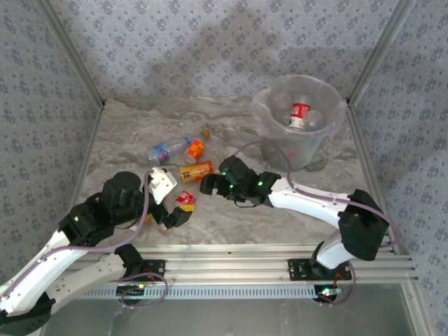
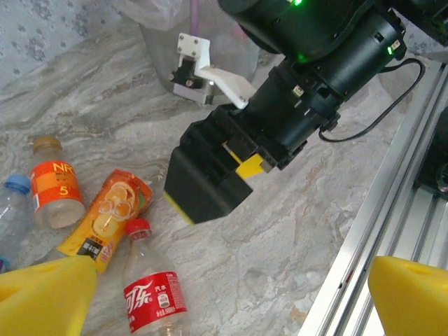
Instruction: Put the plastic bottles in the bin
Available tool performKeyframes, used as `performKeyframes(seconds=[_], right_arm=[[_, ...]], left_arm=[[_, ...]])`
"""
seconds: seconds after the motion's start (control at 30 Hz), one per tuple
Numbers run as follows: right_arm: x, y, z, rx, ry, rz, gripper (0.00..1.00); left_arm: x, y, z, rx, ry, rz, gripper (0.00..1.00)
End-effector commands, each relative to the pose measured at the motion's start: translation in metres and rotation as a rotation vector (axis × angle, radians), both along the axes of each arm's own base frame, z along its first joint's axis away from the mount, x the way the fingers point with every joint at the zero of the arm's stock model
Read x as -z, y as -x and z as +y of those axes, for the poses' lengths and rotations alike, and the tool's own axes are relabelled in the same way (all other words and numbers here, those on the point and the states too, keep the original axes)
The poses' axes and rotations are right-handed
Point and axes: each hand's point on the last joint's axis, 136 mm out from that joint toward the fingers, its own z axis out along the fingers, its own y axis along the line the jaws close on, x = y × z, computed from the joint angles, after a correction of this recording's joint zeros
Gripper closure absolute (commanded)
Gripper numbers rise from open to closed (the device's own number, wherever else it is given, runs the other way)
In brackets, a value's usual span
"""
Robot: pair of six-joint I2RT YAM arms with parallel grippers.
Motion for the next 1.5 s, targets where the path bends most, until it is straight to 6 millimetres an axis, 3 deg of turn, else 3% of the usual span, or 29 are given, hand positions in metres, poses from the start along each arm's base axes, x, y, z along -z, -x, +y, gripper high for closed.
performKeyframes(seconds=[0.0, 0.3, 0.8, 0.87, 1.13, 1.47], right_arm=[[0.013, -0.004, 0.017, 0.096, -0.063, 0.061, 0.00], [0.044, -0.001, 0.068, 0.135, -0.126, 0.177, 0.01], [0.083, -0.011, 0.095, 0.177, -0.147, 0.250, 0.05], [0.074, -0.018, 0.106, 0.175, -0.174, 0.239, 0.06], [0.093, -0.025, 0.110, 0.203, -0.172, 0.264, 0.16], [0.098, -0.033, 0.092, 0.248, -0.153, 0.241, 0.38]], left_arm=[[-0.011, 0.001, -0.010, 0.026, 0.077, -0.018, 0.01], [-0.011, 0.006, -0.010, 0.045, 0.083, -0.010, 0.00], [-0.013, 0.008, -0.010, 0.048, 0.103, -0.007, 0.00], [-0.012, 0.007, -0.010, 0.045, 0.100, -0.008, 0.00], [-0.012, 0.007, -0.009, 0.040, 0.100, -0.009, 0.00], [-0.010, 0.006, -0.010, 0.042, 0.096, -0.004, 0.00]])
